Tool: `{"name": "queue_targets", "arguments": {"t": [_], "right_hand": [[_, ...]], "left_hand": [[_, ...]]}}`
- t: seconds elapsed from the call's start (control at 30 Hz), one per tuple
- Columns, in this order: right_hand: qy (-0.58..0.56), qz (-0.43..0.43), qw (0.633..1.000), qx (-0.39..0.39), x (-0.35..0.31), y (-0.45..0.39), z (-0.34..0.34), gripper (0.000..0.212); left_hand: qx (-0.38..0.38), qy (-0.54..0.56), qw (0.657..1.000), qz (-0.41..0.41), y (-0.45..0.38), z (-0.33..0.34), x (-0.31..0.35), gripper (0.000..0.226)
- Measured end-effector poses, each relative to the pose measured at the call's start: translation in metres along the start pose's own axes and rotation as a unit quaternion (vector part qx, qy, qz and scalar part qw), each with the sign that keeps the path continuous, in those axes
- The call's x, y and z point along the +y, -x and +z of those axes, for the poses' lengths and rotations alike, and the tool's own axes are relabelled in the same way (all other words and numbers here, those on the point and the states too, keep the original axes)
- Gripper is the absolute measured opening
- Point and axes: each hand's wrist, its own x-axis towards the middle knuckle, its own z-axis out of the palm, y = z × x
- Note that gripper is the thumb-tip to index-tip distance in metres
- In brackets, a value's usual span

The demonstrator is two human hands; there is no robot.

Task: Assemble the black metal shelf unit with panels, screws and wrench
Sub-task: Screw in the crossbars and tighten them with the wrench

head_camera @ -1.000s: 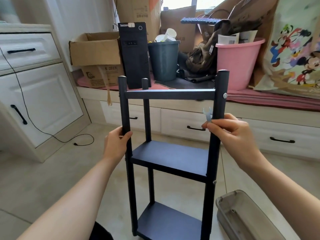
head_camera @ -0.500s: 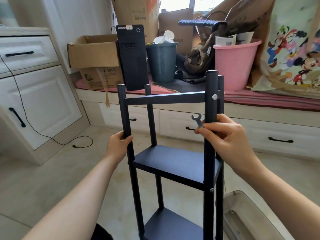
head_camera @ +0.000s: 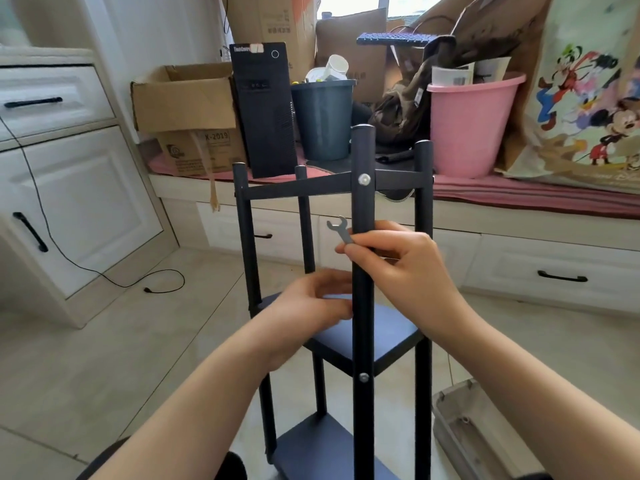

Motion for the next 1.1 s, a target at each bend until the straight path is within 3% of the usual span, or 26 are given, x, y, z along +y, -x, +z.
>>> {"name": "queue_targets", "arguments": {"t": [0.17, 0.3, 0.4, 0.5, 0.63, 0.87, 1.1], "right_hand": [[-0.056, 0.007, 0.998, -0.026, 0.004, -0.006, -0.001, 0.015], [-0.121, 0.021, 0.991, -0.053, 0.005, -0.007, 0.0, 0.016], [-0.265, 0.111, 0.955, -0.068, 0.004, -0.009, -0.004, 0.019], [-0.323, 0.173, 0.928, -0.069, 0.008, -0.012, -0.012, 0.018], [-0.203, 0.215, 0.955, -0.001, 0.019, -0.014, -0.014, 0.014], [-0.131, 0.146, 0.981, -0.005, 0.019, -0.017, -0.002, 0.015], [-0.039, 0.092, 0.995, 0.028, 0.023, -0.019, -0.005, 0.014]], "left_hand": [[-0.059, 0.061, 0.996, -0.006, 0.002, 0.001, -0.003, 0.049], [0.001, 0.092, 0.996, -0.008, 0.003, 0.008, -0.005, 0.028], [0.05, 0.08, 0.995, 0.02, 0.005, 0.008, -0.008, 0.018], [0.085, 0.059, 0.993, 0.05, 0.006, 0.007, -0.011, 0.015], [0.115, 0.046, 0.991, 0.058, 0.004, 0.005, -0.013, 0.022], [0.174, 0.021, 0.982, 0.064, 0.001, 0.012, -0.016, 0.035], [0.133, 0.061, 0.986, 0.074, 0.001, 0.023, -0.011, 0.031]]}}
